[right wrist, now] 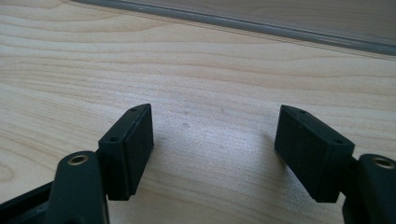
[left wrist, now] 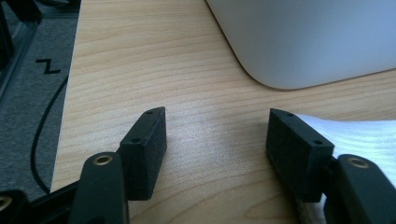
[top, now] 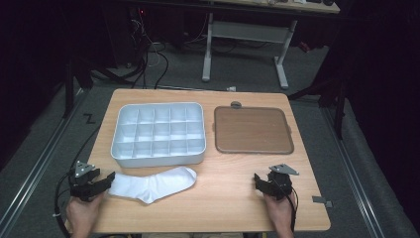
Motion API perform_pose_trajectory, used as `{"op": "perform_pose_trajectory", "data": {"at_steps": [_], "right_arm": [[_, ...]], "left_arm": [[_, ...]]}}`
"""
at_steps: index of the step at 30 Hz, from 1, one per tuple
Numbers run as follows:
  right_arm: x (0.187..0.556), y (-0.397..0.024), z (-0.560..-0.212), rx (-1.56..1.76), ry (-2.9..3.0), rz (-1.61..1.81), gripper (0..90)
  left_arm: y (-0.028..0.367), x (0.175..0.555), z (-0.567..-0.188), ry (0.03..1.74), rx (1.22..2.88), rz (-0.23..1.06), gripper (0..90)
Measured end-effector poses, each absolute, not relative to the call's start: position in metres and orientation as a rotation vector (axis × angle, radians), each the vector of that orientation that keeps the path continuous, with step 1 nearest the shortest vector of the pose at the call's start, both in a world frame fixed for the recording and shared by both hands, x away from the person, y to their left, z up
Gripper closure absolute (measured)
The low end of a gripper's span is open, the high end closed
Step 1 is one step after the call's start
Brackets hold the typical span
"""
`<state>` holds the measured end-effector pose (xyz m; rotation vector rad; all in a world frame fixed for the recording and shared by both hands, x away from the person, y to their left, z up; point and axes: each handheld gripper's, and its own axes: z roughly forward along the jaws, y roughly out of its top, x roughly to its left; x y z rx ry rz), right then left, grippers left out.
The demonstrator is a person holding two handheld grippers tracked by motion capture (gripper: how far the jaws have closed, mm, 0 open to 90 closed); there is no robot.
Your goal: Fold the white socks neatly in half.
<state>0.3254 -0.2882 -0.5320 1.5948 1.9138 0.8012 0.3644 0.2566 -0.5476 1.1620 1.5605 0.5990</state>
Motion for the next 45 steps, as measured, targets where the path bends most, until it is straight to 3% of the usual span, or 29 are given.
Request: {"op": "perform_pose_trajectory", "data": {"at_steps": [3,14,24,33,45], "right_arm": [[0.325,-0.288,-0.532,1.594,1.914,0.801,28.5],[0.322,-0.286,-0.530,1.576,1.930,0.808,47.3],[0.313,-0.272,-0.523,1.523,1.985,0.945,59.3],[0.311,-0.231,-0.512,1.388,2.108,1.068,62.3],[0.316,-0.171,-0.507,1.217,2.260,1.163,62.8]], "left_arm": [[0.256,0.364,-0.548,1.557,1.172,0.612,39.2],[0.264,0.364,-0.544,1.579,1.090,0.520,39.4],[0.274,0.354,-0.525,1.539,0.963,0.428,40.7],[0.259,0.335,-0.515,1.518,1.001,0.333,40.8],[0.240,0.332,-0.523,1.548,1.069,0.323,43.2]]}}
